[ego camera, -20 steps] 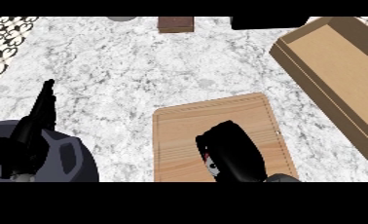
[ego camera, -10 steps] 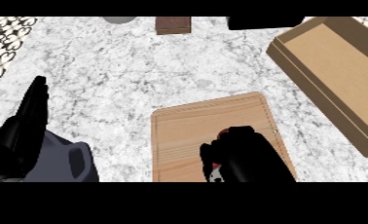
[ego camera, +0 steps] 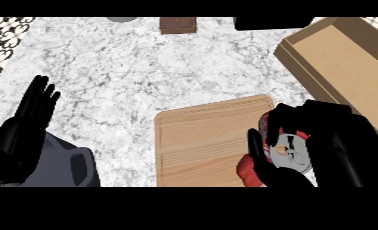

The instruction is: Pick the can from the cutting board and place it in the cardboard box

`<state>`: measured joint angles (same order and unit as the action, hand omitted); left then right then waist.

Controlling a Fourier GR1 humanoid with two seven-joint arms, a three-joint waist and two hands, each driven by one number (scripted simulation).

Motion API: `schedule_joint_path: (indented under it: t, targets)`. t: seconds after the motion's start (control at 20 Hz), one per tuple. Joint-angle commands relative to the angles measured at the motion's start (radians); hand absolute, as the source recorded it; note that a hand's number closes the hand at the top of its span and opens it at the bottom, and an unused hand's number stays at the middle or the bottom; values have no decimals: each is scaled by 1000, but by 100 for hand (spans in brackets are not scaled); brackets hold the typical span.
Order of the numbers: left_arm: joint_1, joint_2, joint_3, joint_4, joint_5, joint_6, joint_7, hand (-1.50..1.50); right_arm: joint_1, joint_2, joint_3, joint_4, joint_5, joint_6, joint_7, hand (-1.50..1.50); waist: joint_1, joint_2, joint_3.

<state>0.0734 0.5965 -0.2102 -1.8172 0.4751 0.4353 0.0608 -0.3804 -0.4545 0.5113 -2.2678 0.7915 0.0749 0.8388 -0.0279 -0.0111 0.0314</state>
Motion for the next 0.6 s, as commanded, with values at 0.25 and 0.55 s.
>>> schedule_joint_path:
  t: [0.25, 0.55]
  targets:
    - [-76, -81, -59, 40, 16, 29, 12, 0, -27, -94, -340, 131, -196, 65, -64, 150, 19, 17, -31]
    - [-89, -71, -51, 90, 47, -4, -24, 0, -13, -172, -488, 346, -175, 0, -261, 150, 23, 21, -31]
